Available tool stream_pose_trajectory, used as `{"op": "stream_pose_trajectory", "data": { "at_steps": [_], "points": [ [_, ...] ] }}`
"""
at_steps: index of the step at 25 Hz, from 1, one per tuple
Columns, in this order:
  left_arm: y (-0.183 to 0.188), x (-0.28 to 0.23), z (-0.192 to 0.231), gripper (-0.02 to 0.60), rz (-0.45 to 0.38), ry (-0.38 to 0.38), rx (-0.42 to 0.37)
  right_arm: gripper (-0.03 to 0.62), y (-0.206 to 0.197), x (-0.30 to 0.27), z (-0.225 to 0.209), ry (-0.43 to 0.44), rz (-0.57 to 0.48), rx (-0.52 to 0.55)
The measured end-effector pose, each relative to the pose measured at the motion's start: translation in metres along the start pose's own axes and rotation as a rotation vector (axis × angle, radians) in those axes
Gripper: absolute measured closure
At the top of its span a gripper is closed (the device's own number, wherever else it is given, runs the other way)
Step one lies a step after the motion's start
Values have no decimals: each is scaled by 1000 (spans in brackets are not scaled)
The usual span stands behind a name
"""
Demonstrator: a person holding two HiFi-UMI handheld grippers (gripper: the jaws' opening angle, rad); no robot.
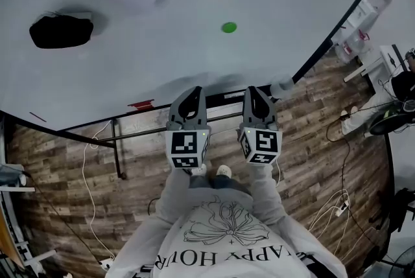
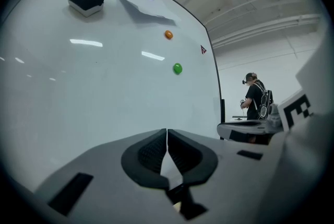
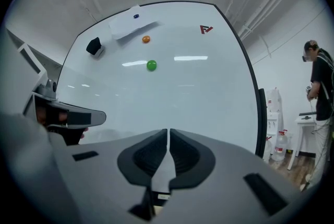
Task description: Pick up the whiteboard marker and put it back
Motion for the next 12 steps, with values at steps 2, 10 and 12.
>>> {"op": "stream_pose_trajectory", "data": {
  "at_steps": [2, 10, 12],
  "points": [
    [1, 1, -1, 572, -2, -1, 1, 579, 1, 1, -2, 0, -1, 0],
    [1, 4, -6, 572, -3, -7, 4, 579, 0, 9, -7, -12, 2, -1],
    [0, 6, -6, 572, -1, -8, 3, 579, 0, 10, -7, -14, 2, -1]
  ]
}}
Point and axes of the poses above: the fingertips, and each gripper's own axes: x backward along the fingers, z to its left, y out of its top, the point moved 6 cm from there along x, backward along the fingers, and after that the axes turned 4 degrees about -x, right-handed, at the moved point
